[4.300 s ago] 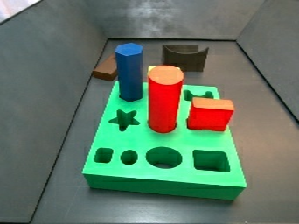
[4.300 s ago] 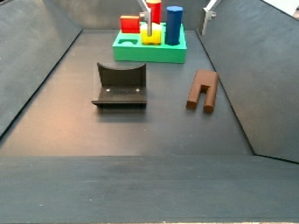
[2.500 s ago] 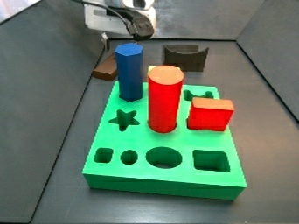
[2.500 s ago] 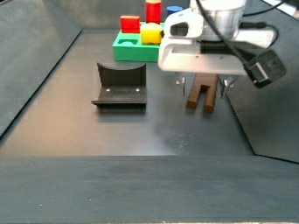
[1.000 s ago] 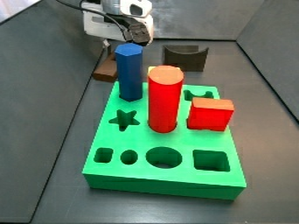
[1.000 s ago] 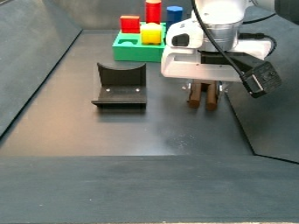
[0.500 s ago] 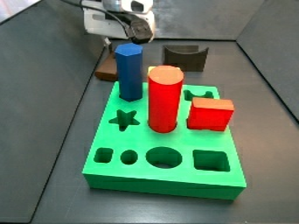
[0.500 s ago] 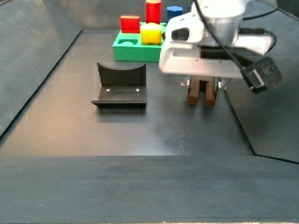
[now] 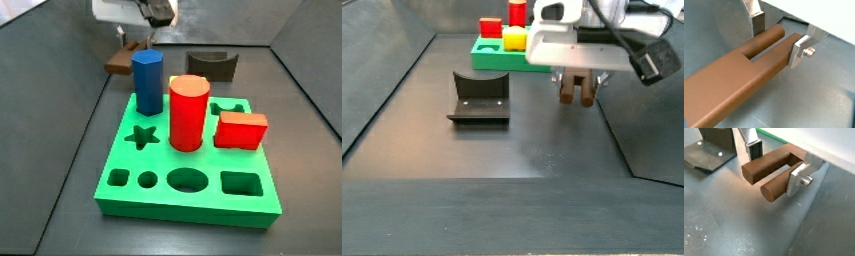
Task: Pick up the square-circle object. Move up. Place the square-circle object on the fixture. Regrasp the square-circle object. Rotate the square-circle object. Move to above the board. Insert the square-circle object.
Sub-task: Place the square-circle object on the fixture.
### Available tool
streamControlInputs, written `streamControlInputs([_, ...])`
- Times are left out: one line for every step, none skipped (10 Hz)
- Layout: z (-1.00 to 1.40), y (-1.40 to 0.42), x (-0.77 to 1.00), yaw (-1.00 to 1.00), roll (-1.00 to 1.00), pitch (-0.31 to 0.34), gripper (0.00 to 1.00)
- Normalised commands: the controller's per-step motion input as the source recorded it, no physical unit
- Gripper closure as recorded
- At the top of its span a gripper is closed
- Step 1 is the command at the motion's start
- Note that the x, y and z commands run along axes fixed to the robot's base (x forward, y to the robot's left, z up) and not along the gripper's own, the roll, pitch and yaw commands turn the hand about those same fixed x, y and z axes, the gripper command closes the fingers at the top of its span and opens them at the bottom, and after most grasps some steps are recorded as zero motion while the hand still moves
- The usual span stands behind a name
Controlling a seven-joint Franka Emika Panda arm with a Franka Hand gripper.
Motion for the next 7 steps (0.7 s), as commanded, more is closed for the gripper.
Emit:
streamControlInputs([1.00, 0.00, 0.00, 0.00, 0.02, -0.001, 1.00])
streamControlInputs([1.00, 0.00, -0.01, 0.00, 0.03, 0.008, 1.00])
streamControlInputs([1.00, 0.01, -0.02, -0.01, 0.06, 0.027, 1.00])
streamControlInputs([1.00, 0.01, -0.02, -0.01, 0.07, 0.043, 1.00])
streamControlInputs([1.00, 0.01, -0.03, -0.01, 0.09, 0.052, 1.00])
streamControlInputs([1.00, 0.01, -0.03, -0.01, 0.10, 0.058, 1.00])
streamControlInputs([1.00, 0.01, -0.03, 0.00, 0.12, 0.064, 1.00])
